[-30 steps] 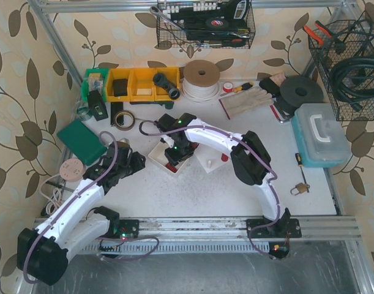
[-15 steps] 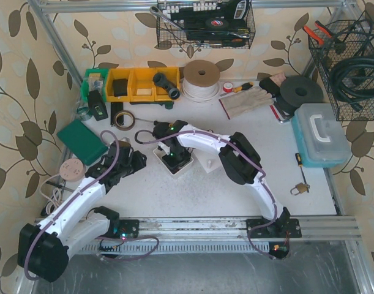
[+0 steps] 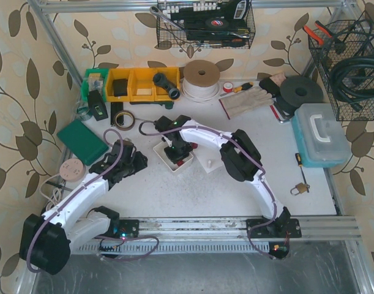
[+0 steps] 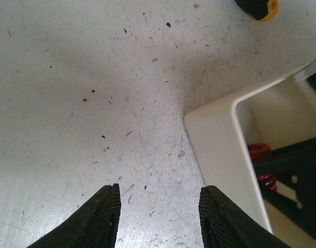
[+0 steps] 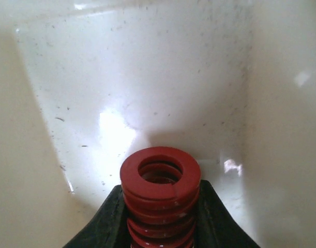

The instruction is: Install the large spring

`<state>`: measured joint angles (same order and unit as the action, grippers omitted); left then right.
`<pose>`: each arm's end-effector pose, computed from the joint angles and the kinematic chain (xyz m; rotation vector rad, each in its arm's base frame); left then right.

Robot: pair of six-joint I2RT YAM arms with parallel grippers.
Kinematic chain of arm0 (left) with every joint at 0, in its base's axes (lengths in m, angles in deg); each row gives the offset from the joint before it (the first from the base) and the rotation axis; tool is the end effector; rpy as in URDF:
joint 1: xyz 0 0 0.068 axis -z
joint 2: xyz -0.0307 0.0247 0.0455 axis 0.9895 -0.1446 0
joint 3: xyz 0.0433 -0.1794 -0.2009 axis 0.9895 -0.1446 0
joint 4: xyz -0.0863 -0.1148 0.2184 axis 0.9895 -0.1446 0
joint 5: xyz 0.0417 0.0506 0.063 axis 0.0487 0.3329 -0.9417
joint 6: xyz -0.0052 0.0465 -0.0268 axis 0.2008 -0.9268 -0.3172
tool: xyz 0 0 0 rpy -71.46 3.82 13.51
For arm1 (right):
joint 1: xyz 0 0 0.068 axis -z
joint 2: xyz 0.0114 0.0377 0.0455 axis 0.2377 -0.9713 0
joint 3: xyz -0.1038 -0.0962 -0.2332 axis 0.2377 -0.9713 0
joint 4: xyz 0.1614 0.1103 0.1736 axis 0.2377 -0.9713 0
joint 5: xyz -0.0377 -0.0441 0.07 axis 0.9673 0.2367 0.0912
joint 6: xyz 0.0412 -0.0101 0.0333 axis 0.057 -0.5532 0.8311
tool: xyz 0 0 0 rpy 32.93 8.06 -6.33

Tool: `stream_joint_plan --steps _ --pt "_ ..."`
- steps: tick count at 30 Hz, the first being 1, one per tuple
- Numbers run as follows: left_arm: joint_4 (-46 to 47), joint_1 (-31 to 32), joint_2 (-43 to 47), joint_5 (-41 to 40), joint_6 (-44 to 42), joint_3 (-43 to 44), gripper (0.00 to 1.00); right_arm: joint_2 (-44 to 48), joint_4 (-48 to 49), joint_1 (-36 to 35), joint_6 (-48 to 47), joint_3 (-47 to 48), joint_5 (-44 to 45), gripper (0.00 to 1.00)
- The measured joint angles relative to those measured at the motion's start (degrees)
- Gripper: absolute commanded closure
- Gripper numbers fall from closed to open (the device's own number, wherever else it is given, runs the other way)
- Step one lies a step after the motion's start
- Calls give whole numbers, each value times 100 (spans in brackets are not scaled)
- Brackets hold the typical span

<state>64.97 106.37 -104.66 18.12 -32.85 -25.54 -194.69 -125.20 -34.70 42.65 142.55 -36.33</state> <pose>0.1766 -0.0802 0.2070 -0.4697 2.3947 -0.5561 0.3059 0.3479 0.1613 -0.7903 2.9453 0.1805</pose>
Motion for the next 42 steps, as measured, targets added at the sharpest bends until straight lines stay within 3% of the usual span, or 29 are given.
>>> stream_joint_plan --steps 12,23,30,35,42 --pt "31 0 -267 4 7 83 53 750 479 240 -22 -214 -122 100" --pt "103 0 -52 474 15 87 51 1762 1521 741 573 -916 -1040 100" --pt "1325 4 763 1440 1161 -140 35 3206 2986 1152 1934 -2253 -1805 100" --pt "2208 83 933 1849 1934 -155 34 4153 4472 1180 3239 -3036 -2050 100" --pt "2798 748 627 1952 2190 396 29 4848 6660 1182 5574 -4662 -1910 100"
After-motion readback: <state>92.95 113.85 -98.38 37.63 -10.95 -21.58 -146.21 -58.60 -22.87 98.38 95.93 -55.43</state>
